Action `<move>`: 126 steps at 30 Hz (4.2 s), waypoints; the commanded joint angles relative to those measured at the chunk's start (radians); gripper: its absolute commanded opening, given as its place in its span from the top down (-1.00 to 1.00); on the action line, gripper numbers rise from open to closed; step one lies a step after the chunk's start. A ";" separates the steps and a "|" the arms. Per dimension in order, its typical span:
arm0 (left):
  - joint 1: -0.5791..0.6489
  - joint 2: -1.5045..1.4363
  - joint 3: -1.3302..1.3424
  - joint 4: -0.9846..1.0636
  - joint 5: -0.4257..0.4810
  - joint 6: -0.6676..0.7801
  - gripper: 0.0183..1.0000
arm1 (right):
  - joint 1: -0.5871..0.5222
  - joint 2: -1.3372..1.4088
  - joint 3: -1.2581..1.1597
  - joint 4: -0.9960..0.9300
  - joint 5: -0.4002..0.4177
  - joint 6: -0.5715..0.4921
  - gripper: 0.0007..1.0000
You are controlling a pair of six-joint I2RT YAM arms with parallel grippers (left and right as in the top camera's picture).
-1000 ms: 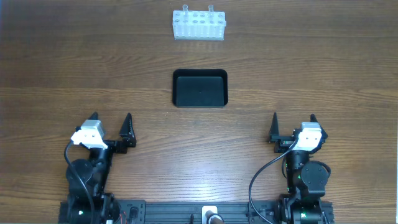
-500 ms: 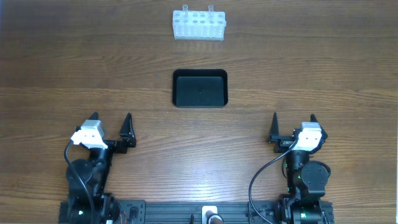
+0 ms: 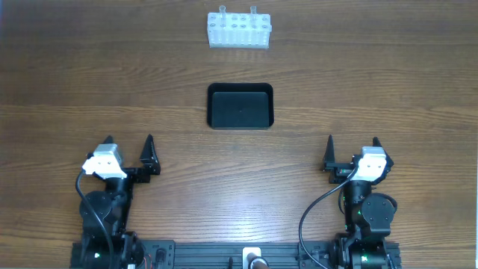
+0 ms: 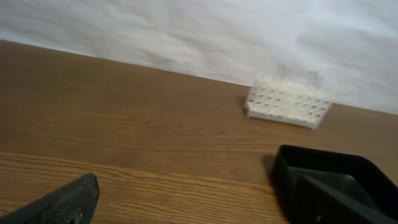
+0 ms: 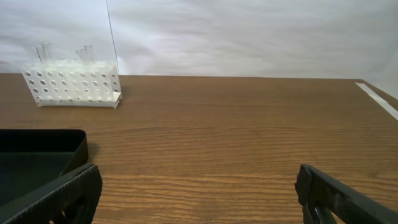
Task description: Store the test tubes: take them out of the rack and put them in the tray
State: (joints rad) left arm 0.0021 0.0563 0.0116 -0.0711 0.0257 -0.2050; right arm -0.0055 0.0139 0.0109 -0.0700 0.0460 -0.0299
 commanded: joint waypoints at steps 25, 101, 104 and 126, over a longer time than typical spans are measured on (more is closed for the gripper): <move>-0.227 0.951 0.563 0.523 0.079 0.019 -1.00 | 0.006 -0.008 -0.006 -0.004 -0.004 -0.002 -0.98; -0.380 2.302 1.431 0.889 -0.184 0.150 -0.93 | 0.006 -0.008 -0.006 -0.004 -0.004 -0.002 -0.99; -0.381 2.302 1.431 0.889 -0.184 0.150 -0.79 | 0.006 -0.008 -0.006 -0.004 -0.004 -0.002 -0.98; -0.388 2.304 1.431 0.863 -0.184 0.176 -0.34 | 0.006 -0.008 -0.006 -0.004 -0.004 -0.002 -0.99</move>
State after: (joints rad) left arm -0.3859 2.3402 1.4216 0.7902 -0.1509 -0.0502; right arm -0.0055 0.0139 0.0109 -0.0700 0.0463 -0.0303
